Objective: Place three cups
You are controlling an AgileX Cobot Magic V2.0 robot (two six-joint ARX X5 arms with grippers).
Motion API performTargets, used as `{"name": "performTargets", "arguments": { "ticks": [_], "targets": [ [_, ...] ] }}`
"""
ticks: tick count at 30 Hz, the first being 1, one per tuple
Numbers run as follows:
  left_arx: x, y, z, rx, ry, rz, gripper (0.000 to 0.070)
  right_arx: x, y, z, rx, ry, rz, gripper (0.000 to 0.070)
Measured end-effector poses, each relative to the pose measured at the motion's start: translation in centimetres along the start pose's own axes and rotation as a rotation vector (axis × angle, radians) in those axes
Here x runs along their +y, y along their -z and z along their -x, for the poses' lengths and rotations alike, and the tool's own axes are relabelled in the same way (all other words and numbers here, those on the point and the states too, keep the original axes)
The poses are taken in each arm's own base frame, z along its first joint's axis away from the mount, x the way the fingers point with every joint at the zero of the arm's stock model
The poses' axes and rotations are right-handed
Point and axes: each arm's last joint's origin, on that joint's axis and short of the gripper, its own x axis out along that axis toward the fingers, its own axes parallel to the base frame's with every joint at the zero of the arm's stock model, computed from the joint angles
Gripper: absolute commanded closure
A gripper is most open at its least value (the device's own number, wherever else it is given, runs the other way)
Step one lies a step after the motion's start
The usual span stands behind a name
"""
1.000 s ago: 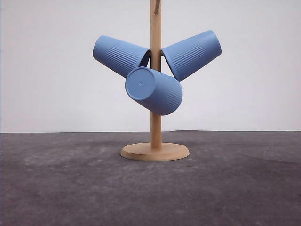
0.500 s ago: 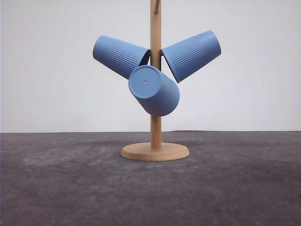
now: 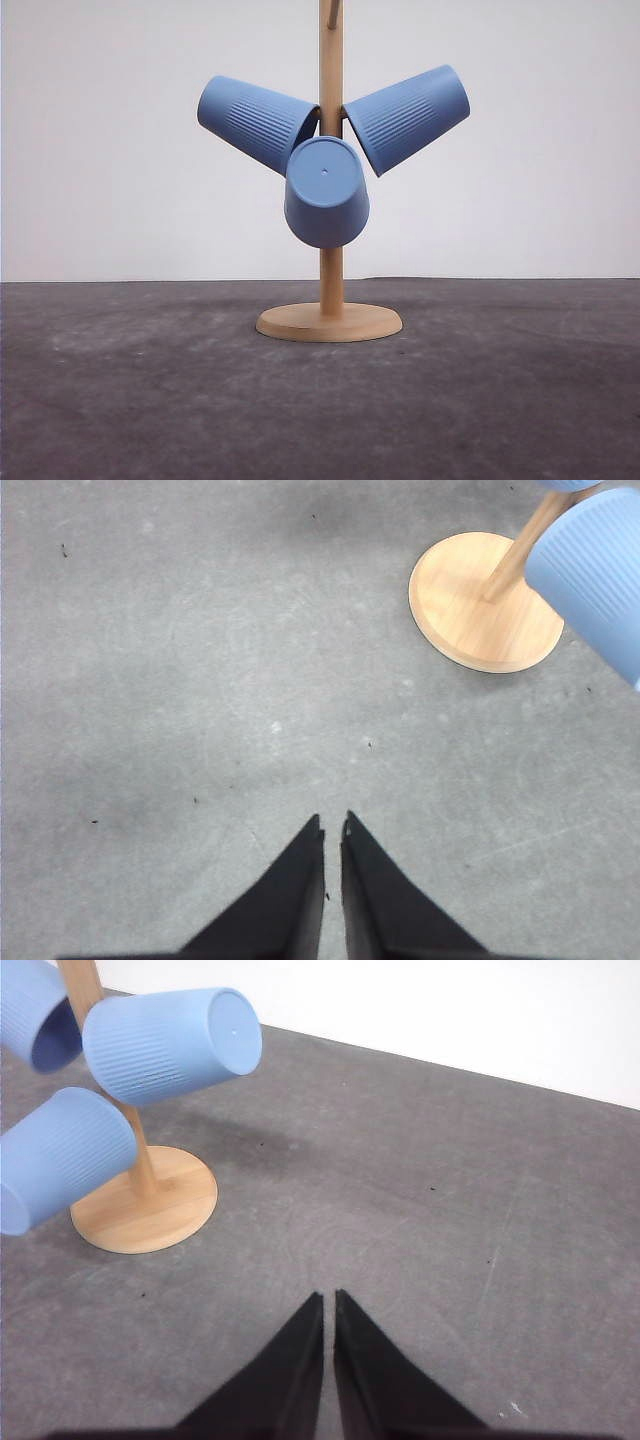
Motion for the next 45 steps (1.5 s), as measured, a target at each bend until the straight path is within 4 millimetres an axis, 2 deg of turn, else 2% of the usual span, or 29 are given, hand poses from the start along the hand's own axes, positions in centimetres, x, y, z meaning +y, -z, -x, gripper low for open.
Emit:
{"name": "performTargets", "arguments": {
  "ticks": [7,13,16,22,28,31,34,38,45],
  "targets": [
    [0.0,0.1,0.2,-0.012,-0.001,-0.002,0.0697,0.0,0.0,0.0,-0.001,0.000,0.000,0.0686],
    [-0.3,1.7,1.2,-0.194,-0.012,-0.028,0.0697,0.0,0.0,0.0,-0.001,0.000,0.000,0.0686],
    [0.0,3.9,-0.4,-0.300,-0.025,-0.028,0.0697,0.0,0.0,0.0,-0.001,0.000,0.000,0.0686],
    [1.0,10.3,-5.8,-0.452,-0.061,0.000,0.0697,0.0,0.0,0.0,-0.001,0.000,0.000,0.0686],
    [1.6,15.1,-8.6,-0.641,-0.105,0.031,0.0697,0.0,0.0,0.0,-0.002,0.000,0.000,0.0686],
    [1.8,17.1,-9.9,-0.641,-0.123,0.058,0.0697,0.0,0.0,0.0,-0.002,0.000,0.000,0.0686],
    [2.0,18.2,-10.4,-0.647,-0.149,0.081,0.0697,0.0,0.0,0.0,-0.002,0.000,0.000,0.0686],
    [2.0,18.5,-10.0,-0.701,-0.169,0.086,0.0697,0.0,0.0,0.0,-0.002,0.000,0.000,0.0686],
    [2.1,19.5,-10.1,-0.644,-0.202,0.111,0.0697,0.0,0.0,0.0,-0.002,0.000,0.000,0.0686]
  ]
}}
